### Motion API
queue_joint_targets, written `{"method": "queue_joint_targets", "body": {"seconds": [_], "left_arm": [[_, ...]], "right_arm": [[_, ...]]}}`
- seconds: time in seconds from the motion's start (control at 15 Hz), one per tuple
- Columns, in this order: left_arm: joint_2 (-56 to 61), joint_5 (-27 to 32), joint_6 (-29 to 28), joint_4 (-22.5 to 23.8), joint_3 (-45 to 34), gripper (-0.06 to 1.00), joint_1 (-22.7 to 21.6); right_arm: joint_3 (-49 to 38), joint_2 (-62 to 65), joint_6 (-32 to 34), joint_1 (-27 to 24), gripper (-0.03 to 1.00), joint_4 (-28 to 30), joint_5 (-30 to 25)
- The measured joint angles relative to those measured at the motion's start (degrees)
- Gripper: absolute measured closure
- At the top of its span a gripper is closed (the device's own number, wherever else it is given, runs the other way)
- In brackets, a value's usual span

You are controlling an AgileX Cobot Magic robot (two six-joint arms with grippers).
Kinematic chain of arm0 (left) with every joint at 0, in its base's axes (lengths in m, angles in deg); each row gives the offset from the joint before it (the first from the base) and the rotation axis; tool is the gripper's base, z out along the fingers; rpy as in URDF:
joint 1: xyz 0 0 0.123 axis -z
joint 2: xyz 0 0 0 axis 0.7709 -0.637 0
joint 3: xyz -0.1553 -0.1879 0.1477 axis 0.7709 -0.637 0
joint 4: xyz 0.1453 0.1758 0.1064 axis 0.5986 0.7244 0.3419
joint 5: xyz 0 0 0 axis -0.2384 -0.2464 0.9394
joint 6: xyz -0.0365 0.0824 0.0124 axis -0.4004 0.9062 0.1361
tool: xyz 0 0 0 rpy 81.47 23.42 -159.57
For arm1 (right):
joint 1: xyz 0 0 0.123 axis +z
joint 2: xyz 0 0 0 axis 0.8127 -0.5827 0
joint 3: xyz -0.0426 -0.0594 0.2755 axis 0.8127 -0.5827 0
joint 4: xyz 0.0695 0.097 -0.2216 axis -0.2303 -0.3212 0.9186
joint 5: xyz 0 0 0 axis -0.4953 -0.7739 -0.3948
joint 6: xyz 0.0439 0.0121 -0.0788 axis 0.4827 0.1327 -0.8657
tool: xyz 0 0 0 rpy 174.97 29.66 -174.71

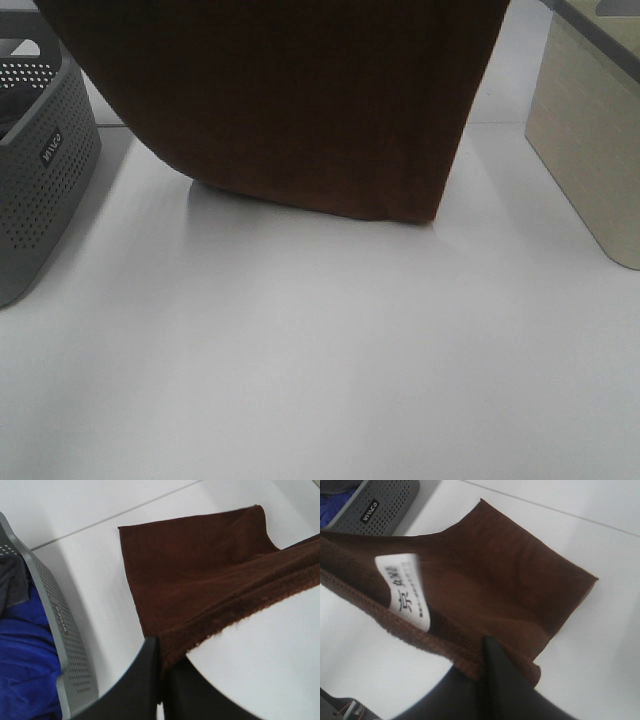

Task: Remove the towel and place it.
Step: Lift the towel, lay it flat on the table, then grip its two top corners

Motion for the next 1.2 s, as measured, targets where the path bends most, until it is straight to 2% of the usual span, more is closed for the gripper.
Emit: {"method": "queue_joint_targets", "body": {"seconds": [0.27, 0.6, 0.67, 0.87, 1.0, 1.2], "left_arm": [[6.9, -0.2, 2.1, -5.8, -9.4, 0.94, 0.2], [13.9, -0.5, 2.9, -11.0, -21.9, 0.94, 0.2], [16.4, -0.6, 3.0, -12.5, -26.5, 0.94, 0.2], [18.3, -0.7, 3.2, -15.0, -31.9, 0.94, 0.8], [18.9, -0.7, 3.3, -15.2, -36.2, 0.94, 3.6], [18.9, -0.8, -0.1, -14.3, -42.9, 0.94, 12.0]], "right_arm": [[-10.5, 8.4, 0.9, 0.1, 0.96, 0.3, 0.1], [-19.6, 13.9, 1.7, 0.1, 0.96, 0.2, 0.2], [-23.7, 15.5, 1.9, 0.1, 0.96, -0.4, 0.2], [-29.6, 18.4, 2.9, 0.1, 0.96, -0.6, 0.2], [-34.0, 20.8, 3.2, 0.1, 0.96, -0.5, 0.2], [-41.1, 24.7, 3.6, 0.1, 0.96, 0.4, 0.0]]}}
